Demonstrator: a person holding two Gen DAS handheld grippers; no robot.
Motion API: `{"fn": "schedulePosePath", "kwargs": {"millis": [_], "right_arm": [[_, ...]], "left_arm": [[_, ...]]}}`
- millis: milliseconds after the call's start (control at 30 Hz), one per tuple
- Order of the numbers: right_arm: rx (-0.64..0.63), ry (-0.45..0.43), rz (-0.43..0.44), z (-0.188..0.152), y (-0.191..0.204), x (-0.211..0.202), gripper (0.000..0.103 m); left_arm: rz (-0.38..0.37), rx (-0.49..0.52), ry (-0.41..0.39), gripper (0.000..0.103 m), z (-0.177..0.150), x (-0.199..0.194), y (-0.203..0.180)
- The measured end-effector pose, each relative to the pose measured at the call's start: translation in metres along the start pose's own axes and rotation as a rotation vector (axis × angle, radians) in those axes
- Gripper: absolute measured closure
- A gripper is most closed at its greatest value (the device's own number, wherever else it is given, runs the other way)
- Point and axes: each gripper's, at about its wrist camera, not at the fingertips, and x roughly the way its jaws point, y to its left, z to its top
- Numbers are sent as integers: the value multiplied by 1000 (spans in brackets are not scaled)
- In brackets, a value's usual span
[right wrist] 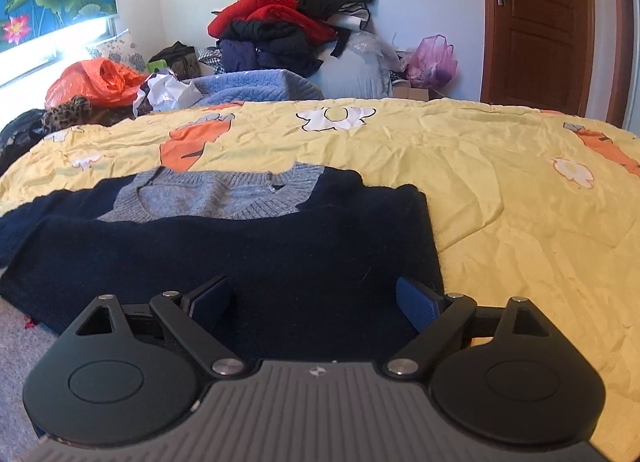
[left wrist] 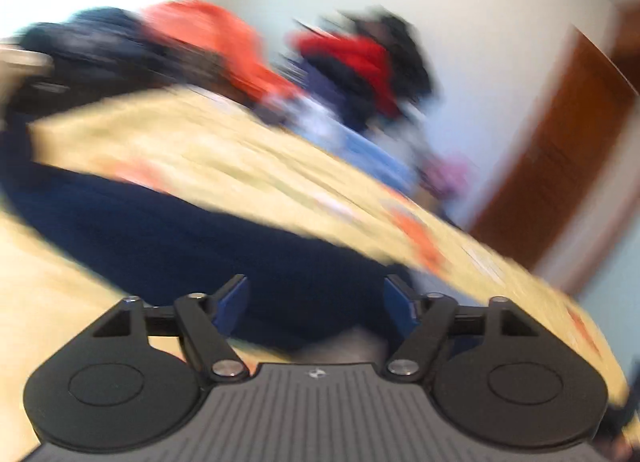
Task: Fold small clothes
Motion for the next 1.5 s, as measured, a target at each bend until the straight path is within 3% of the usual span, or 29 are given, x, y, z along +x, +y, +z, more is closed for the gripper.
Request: {"fn": "schedulePosePath", "kwargs": {"millis": [133,200,433,533,600,667,733,833,1033,1167,1300,1400,1500], "right_arm": [[29,-12,16,0,-3,-2,12],[33,-14,16,-1,-4,-1,12],[33,-14,13,-1,-2,-1,12],[37,-15,14,-1,-3,-1,12],[38,-15,14,-1,-3,-1,12],[37,-15,14,-1,-3,-1,12],[37,-16,14,-1,-3,-1,12],[41,-17,17,-1,-3,-1,12],[52,-21,24,-1,-5,-3,12],[50,-20,23,-1,-5,-2,12],[62,-24,30,-1,-7,-4,12],[72,-28,37,-1,-8,-5,12],[80,-30,42,-2,-9,-6,12]], "left_arm": [[244,-222,-97,28,47,-10,101],[321,-306,-123,28,59,-9,139],[415,-402,-124,29,79,18,201],[435,-394,-85,30,81,33,208],[450,-378,-66,40,81,44,211],[456,-378,-35,64,80,52,214],[447,-362,-3,69,79,57,213],[445,-310,-20,93,80,56,205],[489,-186,-112,97,95,45,175],[422,-27,-196,97,100,30,119],[241,129,-238,97,85,19,31],[80,249,-207,97,54,21,-41],[-68,344,-124,97,9,28,-105]]}}
